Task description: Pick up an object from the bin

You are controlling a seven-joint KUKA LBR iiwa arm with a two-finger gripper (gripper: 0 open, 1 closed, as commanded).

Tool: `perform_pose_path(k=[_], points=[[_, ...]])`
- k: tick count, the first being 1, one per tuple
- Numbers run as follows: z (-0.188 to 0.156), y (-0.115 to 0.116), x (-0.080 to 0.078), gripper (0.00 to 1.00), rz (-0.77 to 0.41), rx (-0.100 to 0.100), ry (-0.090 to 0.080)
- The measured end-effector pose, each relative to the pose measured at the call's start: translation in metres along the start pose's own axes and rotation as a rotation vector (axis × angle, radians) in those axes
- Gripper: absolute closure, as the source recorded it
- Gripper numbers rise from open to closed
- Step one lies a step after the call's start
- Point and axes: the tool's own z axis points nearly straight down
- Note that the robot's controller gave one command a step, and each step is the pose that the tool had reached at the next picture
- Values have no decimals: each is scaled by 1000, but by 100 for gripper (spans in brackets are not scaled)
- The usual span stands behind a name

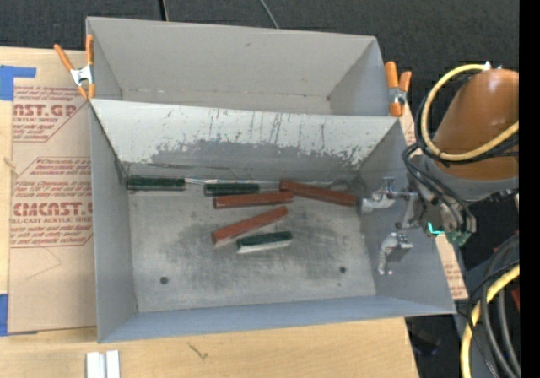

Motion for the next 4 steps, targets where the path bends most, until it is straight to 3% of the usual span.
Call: perform_pose_path(k=[1,2,3,4], points=[[-4,0,-2,0,-1,1,-8],[39,22,-13,0,6,3,-17],[80,60,-18,0,-118,1,-6],[103,71,-40,0,-344,1,-9]])
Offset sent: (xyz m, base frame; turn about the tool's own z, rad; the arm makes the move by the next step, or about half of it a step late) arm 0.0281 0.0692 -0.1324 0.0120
